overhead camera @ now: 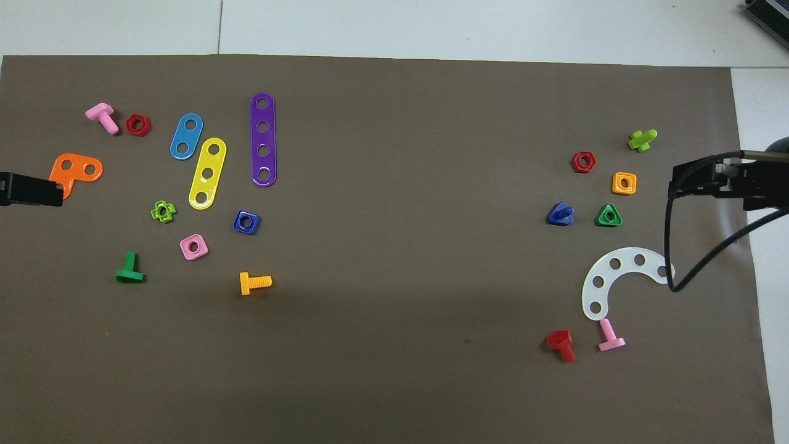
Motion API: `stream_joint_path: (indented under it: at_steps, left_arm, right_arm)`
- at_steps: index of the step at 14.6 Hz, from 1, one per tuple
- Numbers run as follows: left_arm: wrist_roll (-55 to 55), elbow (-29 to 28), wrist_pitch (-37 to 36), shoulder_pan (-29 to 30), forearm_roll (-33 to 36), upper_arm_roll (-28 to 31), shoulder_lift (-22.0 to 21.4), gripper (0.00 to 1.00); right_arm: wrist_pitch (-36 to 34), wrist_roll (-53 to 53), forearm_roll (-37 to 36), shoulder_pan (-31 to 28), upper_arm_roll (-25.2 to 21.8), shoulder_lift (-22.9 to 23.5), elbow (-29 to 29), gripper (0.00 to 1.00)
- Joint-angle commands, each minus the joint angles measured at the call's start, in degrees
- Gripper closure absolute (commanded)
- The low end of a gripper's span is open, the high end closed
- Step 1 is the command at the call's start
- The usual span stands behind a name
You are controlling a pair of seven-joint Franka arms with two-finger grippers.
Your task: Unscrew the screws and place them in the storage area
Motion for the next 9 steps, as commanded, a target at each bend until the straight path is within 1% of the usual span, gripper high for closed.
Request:
stream_joint_path:
  at_steps: [1,3,7,9]
  left_arm:
    - [0.03,0.58,-1.78,0.24,-2.42,0.49,-0.57,0.0]
    - [-0.49,0.58,-1.78,0.33,-2.79,0.58,-0.57,0.0]
    - [-0.76,0.4,-1.86,-0.37,-2.43,0.23,-0.74,0.0]
    - [-3.55,0.23,-1.78,-0.63,-2.43,-0.03,-0.92,0.0]
  right_arm:
    - [-1.32,-1.5,0.73,-0.37,0.35,1.42,1.99,0.0]
    - [0.17,-1.85,1.07,-0.45,0.43,1.95,1.38,0.0]
    - [0.0,-2.38,1.16,-0.1,0.43,0.72,-1.17,0.0]
    - [-0.08,-2.47,1.34,-0.1,0.43,0.72,-1.08,0.0]
